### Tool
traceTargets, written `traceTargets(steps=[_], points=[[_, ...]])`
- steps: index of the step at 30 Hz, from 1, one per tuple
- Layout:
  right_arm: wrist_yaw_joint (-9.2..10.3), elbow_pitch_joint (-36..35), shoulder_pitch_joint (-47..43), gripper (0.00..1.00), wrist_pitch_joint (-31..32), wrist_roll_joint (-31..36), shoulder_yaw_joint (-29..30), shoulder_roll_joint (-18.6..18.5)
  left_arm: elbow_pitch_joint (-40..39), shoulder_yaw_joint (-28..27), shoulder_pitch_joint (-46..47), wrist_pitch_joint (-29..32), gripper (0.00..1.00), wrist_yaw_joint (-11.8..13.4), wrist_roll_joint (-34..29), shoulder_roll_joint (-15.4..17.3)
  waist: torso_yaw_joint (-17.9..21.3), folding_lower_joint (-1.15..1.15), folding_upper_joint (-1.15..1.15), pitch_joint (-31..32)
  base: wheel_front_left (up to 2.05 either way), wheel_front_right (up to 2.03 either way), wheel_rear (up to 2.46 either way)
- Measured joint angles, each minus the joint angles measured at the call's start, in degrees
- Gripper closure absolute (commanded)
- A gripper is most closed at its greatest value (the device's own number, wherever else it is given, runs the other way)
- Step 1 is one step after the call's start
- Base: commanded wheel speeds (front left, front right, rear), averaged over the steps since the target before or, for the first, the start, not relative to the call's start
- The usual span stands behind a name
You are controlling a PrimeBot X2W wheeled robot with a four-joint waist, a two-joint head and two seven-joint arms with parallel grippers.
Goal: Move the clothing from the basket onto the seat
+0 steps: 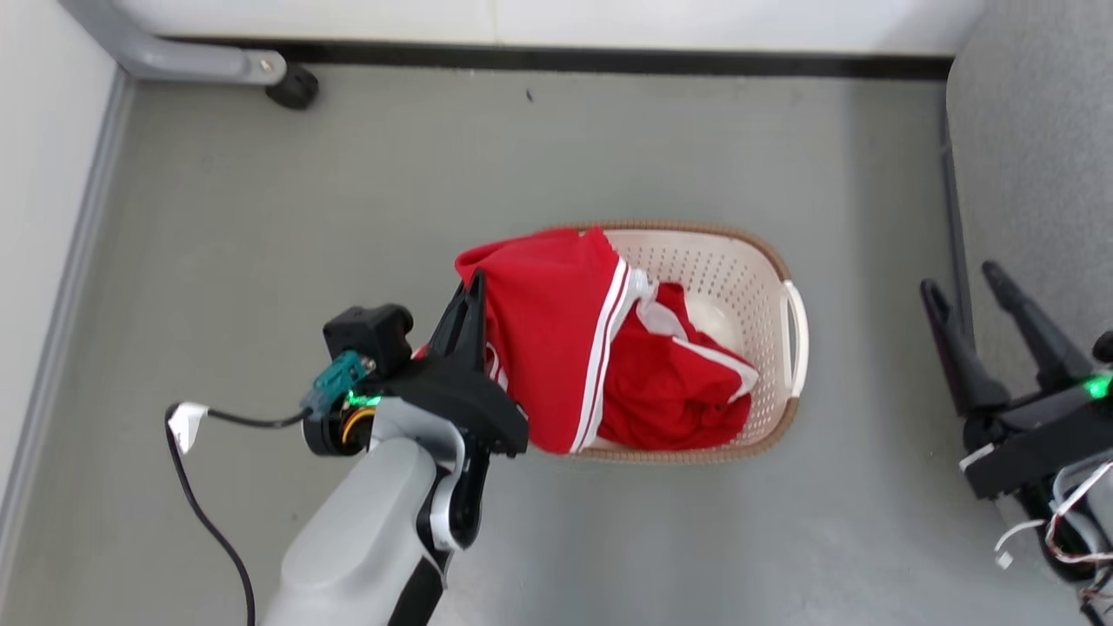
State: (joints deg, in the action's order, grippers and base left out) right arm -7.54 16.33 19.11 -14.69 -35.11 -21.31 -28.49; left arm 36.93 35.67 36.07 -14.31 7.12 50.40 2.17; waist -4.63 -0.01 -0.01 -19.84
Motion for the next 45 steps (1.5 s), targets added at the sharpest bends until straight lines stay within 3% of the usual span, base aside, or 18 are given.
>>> traceTargets(steps=[16, 27, 40, 45], points=[[0.01, 4.22, -7.8, 0.0, 0.0, 3.44, -1.22, 6.55, -5.88, -7.72, -13.12, 0.01, 1.0, -0.01, -11.56, 0.1, -0.89, 0.0, 0.0, 13.62, 0.0, 0.0, 0.0], [0.01, 4.3, -12.34, 0.0, 0.01, 6.12, -1.15, 9.29, -12.78, -10.36, -20.22, 0.0, 1.0, -0.01, -15.48, 2.58, -0.98, 0.0, 0.0, 20.8, 0.0, 0.0, 0.0], [0.02, 2.4, -13.28, 0.0, 0.01, 8.02, -0.94, 9.45, -19.7, -12.81, -23.99, 0.0, 1.0, -0.01, -19.13, 2.75, -1.5, 0.01, 0.01, 22.36, 0.0, 0.0, 0.0], [0.03, 1.03, -12.56, 0.0, 0.01, 9.02, -3.93, 9.12, -21.52, -12.88, -24.57, 0.0, 1.0, -0.01, -19.93, 2.71, -1.65, 0.01, 0.01, 22.05, 0.0, 0.0, 0.0]])
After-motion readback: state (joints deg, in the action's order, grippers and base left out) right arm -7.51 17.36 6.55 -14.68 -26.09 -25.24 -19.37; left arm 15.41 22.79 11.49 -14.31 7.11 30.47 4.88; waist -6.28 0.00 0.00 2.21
